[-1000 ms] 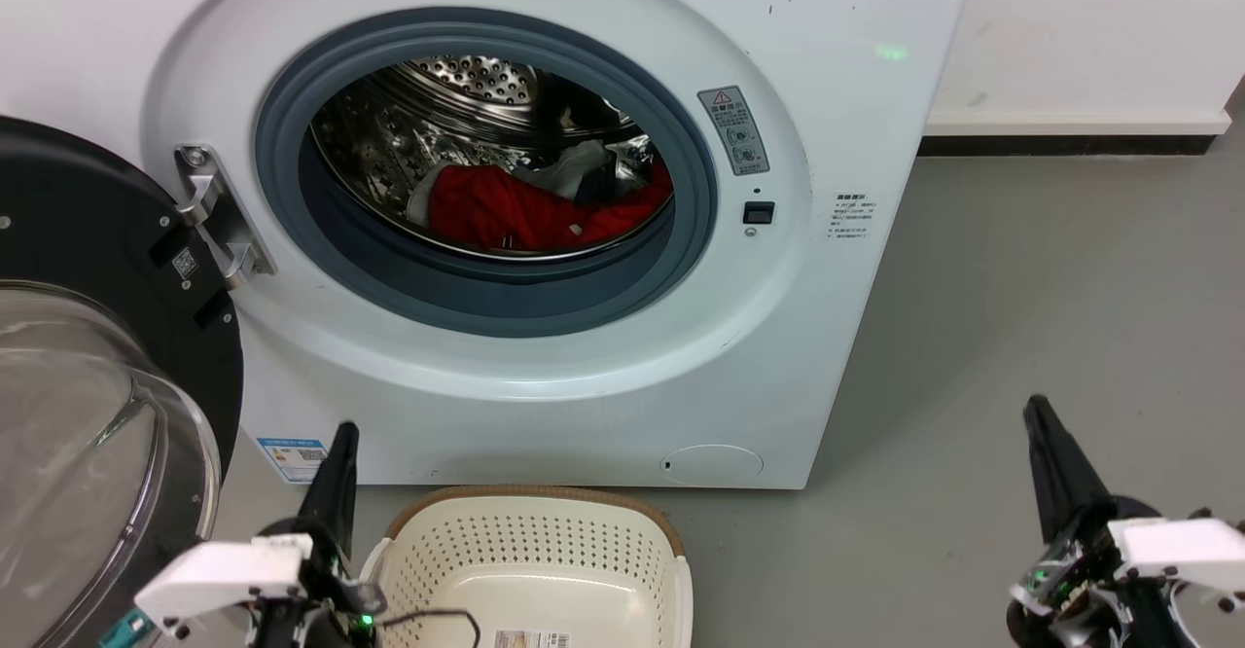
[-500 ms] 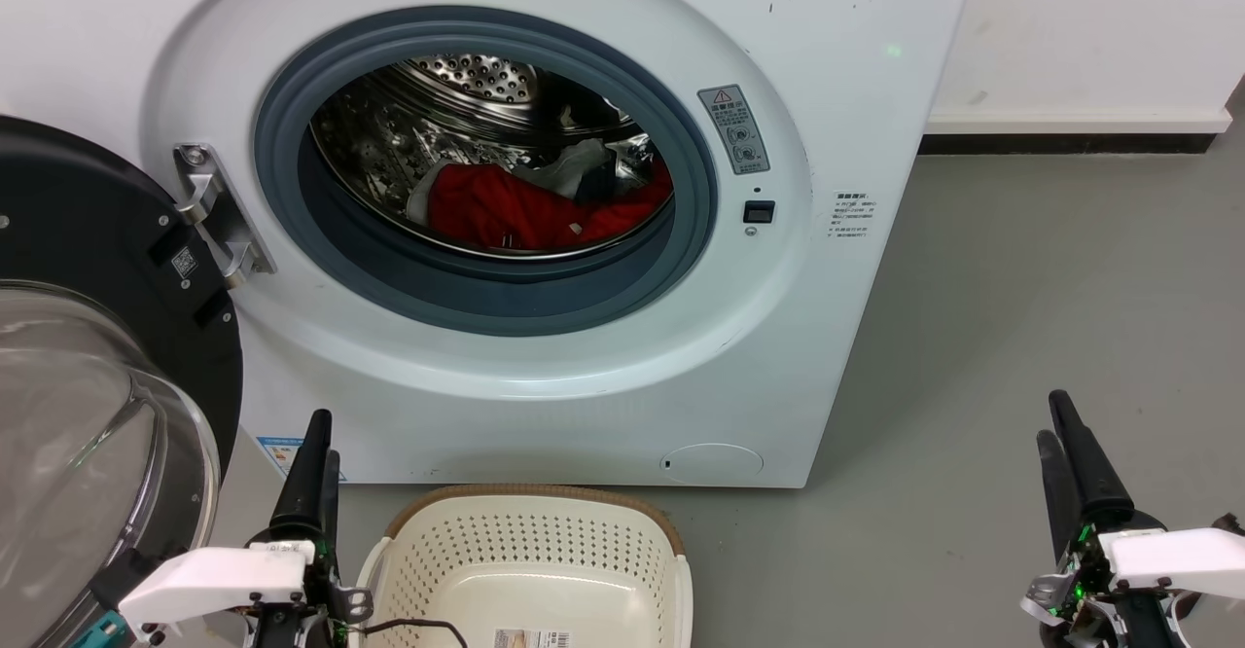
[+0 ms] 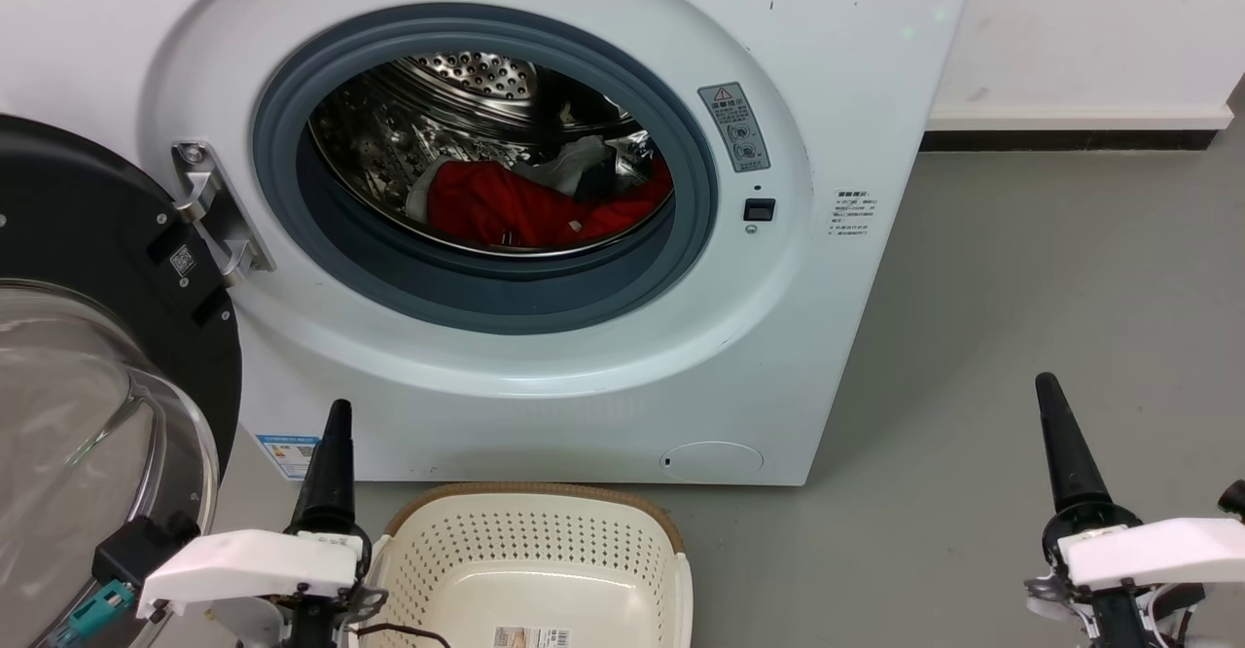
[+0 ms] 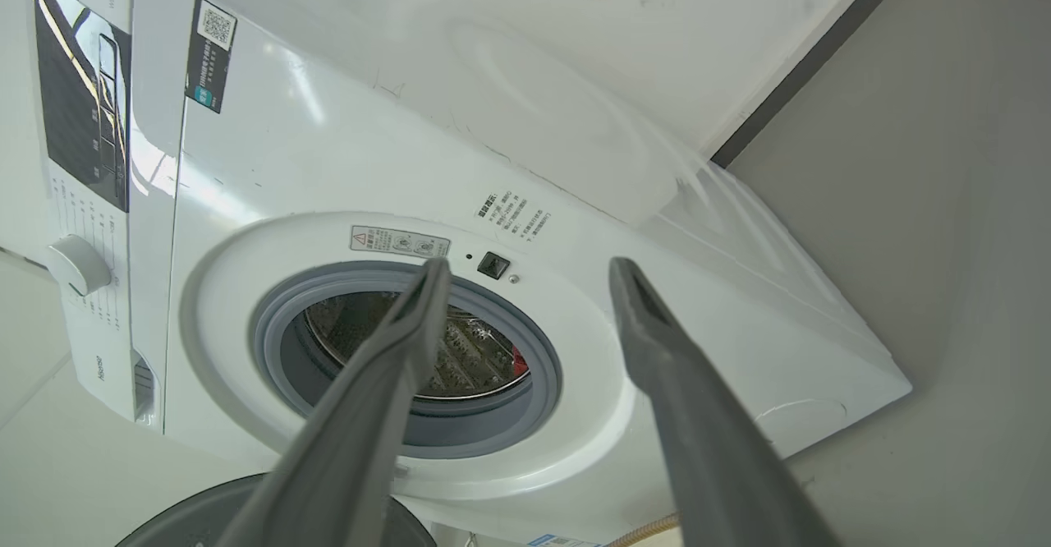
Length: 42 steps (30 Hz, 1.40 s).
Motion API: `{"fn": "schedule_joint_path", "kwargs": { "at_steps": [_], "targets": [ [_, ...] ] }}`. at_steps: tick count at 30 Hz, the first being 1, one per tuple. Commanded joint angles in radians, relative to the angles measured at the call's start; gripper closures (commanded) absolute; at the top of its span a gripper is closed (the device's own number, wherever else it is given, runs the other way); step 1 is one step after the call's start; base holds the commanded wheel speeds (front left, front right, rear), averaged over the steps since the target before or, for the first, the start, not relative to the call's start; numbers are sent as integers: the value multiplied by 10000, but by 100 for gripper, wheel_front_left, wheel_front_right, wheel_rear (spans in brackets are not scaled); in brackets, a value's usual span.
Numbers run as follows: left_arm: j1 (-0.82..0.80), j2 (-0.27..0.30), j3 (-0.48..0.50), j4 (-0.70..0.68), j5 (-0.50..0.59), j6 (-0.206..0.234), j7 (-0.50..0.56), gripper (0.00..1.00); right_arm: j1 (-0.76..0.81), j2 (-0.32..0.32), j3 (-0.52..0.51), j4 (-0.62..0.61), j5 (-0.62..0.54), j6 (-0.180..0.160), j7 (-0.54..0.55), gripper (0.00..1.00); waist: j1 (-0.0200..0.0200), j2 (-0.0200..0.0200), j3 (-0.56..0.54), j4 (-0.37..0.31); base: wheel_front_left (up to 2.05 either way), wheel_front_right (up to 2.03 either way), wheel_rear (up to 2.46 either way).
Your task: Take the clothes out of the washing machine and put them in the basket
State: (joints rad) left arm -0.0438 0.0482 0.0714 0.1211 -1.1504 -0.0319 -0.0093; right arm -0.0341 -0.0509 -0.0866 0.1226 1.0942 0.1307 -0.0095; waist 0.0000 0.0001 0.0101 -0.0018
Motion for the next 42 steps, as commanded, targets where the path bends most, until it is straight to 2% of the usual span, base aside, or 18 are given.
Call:
{"fn": "schedule_joint_path", "kwargs": {
  "at_steps": [1,14,42],
  "targets": [
    [-8,22,-51,-265,431,74,-105,0,2,-7,44,-291,-502,0,-99,0,0,-1,3,0,0,0,0],
    [231,23,-341,-653,2730,466,-583,0,247,-5,287,-814,-3274,0,-580,0,0,-1,35,-18,0,0,0],
    [653,25,-648,-1147,6136,759,-1419,0,712,0,364,-1607,-7027,0,-1419,0,0,-1,71,-49,0,0,0]
  ]
}}
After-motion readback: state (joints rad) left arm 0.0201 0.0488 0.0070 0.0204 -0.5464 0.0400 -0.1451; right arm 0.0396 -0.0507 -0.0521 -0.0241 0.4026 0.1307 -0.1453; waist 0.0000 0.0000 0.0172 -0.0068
